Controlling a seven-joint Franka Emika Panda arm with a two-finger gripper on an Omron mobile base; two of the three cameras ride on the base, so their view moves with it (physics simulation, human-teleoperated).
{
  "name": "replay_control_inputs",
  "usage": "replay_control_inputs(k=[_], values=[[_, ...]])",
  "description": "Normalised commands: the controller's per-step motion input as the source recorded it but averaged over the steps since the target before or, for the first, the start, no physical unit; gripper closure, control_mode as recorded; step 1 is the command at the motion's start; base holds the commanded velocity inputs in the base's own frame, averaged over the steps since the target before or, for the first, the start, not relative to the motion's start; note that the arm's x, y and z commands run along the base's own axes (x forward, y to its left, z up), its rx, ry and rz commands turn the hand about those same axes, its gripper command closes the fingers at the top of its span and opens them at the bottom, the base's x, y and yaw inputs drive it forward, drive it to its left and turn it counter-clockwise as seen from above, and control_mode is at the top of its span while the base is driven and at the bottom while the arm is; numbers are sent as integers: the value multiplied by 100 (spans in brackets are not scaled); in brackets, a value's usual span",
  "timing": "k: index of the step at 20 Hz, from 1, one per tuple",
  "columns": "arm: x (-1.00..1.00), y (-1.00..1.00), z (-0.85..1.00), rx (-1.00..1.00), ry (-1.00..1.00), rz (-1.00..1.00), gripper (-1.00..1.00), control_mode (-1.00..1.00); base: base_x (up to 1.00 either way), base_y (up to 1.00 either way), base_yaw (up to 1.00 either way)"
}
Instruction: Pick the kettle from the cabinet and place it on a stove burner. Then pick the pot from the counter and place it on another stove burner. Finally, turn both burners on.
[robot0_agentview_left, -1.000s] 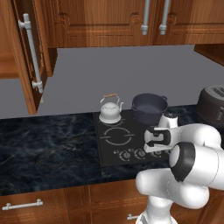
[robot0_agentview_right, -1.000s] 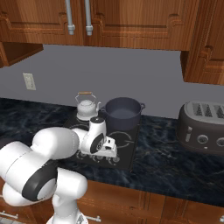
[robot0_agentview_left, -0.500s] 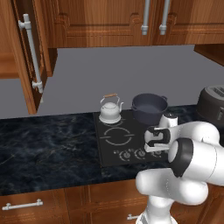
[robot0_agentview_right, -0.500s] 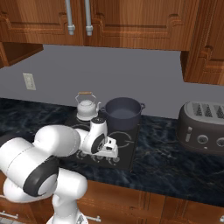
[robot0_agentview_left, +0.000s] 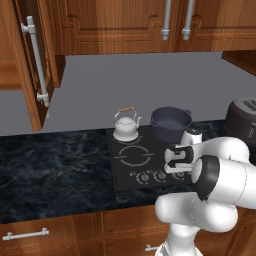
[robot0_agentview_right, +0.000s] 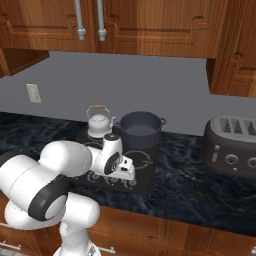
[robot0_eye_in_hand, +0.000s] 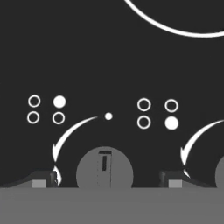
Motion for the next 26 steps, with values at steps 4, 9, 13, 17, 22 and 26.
replay_control_inputs(k=[4,9,13,17,22,26], values=[[0,21,-18,0,0,0,100,-100,0,0,0],[0,17,-13,0,0,0,100,-100,0,0,0],[-3,8,-11,0,0,0,100,-100,0,0,0],[-6,2,-5,0,0,0,100,-100,0,0,0],[0,0,-16,0,-2,5,100,-100,0,0,0],[-6,1,-28,0,0,13,100,-100,0,0,0]])
